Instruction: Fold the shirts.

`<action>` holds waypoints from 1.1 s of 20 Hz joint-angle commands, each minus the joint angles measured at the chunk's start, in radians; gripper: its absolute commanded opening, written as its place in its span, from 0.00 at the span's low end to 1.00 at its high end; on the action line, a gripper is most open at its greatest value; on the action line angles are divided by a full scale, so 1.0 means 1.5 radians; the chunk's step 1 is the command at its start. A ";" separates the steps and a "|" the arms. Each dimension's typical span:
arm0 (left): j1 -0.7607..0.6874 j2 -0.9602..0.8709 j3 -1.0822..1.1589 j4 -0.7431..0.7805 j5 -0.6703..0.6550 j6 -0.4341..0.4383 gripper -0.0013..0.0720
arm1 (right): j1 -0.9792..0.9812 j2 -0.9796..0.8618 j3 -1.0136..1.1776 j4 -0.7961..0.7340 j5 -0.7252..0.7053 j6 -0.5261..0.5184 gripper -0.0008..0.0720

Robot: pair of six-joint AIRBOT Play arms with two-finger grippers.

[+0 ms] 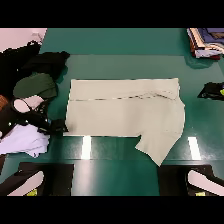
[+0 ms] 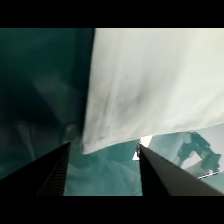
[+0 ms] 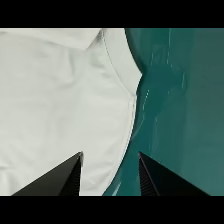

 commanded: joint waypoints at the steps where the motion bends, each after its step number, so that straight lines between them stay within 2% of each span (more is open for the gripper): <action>1: 0.000 0.022 -0.055 -0.060 0.045 0.005 0.70 | -0.002 0.007 0.000 0.001 0.029 -0.001 0.57; 2: 0.000 0.022 -0.055 -0.071 0.056 0.005 0.69 | -0.002 0.007 0.000 -0.001 0.034 -0.001 0.57; 4: 0.000 0.022 -0.055 -0.076 0.076 0.005 0.28 | -0.002 0.007 0.000 -0.001 0.040 -0.001 0.57; 6: 0.000 0.022 -0.055 -0.077 0.092 0.004 0.26 | -0.011 0.007 -0.002 -0.001 0.052 0.000 0.57; 7: 0.000 0.022 -0.053 -0.076 0.093 0.006 0.04 | -0.020 0.011 -0.013 -0.001 0.053 0.000 0.57; 12: 0.000 0.022 -0.013 -0.077 0.079 0.017 0.05 | -0.115 0.076 -0.225 -0.001 0.029 -0.001 0.59; 13: 0.000 0.022 -0.002 -0.078 0.075 0.017 0.05 | -0.134 0.084 -0.282 0.000 0.024 -0.004 0.72; 14: 0.000 0.022 0.008 -0.078 0.073 0.017 0.05 | -0.148 0.085 -0.331 0.003 0.017 -0.005 0.73; 16: 0.000 0.022 0.022 -0.078 0.073 0.017 0.05 | -0.157 0.085 -0.423 0.069 -0.007 -0.027 0.70; 18: 0.000 0.022 0.027 -0.079 0.073 0.017 0.05 | -0.146 0.085 -0.485 0.136 -0.043 -0.042 0.62; 22: 0.000 0.022 0.027 -0.079 0.067 0.017 0.05 | -0.059 0.085 -0.535 0.152 -0.084 -0.041 0.62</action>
